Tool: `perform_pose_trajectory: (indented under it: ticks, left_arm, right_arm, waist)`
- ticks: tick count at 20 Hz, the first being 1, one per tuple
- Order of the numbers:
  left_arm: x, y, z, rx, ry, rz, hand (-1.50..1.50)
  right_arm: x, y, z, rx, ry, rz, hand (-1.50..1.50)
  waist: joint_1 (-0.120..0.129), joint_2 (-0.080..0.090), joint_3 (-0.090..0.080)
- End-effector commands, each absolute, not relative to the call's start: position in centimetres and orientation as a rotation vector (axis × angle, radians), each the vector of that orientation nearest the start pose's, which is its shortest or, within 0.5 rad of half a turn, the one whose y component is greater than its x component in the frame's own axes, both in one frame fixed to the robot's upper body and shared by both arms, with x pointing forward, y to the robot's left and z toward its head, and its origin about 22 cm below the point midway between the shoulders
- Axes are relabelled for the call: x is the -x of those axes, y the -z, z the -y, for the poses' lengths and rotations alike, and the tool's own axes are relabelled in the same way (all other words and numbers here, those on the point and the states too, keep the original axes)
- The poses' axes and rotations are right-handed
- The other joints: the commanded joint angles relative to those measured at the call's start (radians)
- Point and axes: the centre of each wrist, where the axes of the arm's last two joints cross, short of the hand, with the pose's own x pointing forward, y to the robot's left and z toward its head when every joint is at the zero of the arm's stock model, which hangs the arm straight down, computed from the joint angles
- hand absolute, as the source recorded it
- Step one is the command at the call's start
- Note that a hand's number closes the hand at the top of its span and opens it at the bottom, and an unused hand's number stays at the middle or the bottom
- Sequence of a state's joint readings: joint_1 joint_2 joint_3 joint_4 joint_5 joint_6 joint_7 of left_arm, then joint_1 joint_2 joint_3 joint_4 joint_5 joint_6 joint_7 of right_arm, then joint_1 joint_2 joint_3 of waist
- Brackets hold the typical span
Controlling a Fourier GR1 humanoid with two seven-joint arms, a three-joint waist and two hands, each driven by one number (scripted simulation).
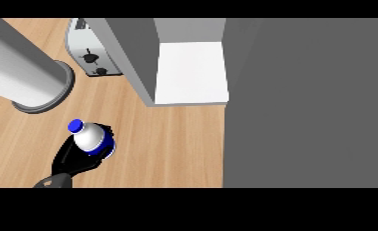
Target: Pick up the bottled water, place it into the cabinet and close the cabinet
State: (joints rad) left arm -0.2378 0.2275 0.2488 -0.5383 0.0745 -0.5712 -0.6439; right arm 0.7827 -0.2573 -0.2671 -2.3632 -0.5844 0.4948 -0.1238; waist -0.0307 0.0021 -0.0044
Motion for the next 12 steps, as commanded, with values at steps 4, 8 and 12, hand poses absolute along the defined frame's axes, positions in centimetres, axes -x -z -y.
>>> perform_pose_trajectory:
  ticks: [4,8,12]
  left_arm:
    - [-22.6,15.0,-33.3,0.531,-0.140,1.516,1.50]
    - [-23.2,14.0,-34.3,0.537,-0.121,1.564,1.50]
    - [-22.5,14.4,-34.1,0.288,-0.288,1.653,1.50]
  right_arm:
    - [-3.9,-14.4,30.3,-0.263,-0.122,1.905,-1.50]
    - [-4.0,-15.3,31.4,-0.255,-0.147,1.905,-1.50]
    - [-3.3,-14.8,32.0,-0.226,-0.148,1.903,-1.50]
  waist:
    - [0.002,-0.001,0.001]
    - [0.012,-0.002,0.001]
    - [0.008,-0.005,0.002]
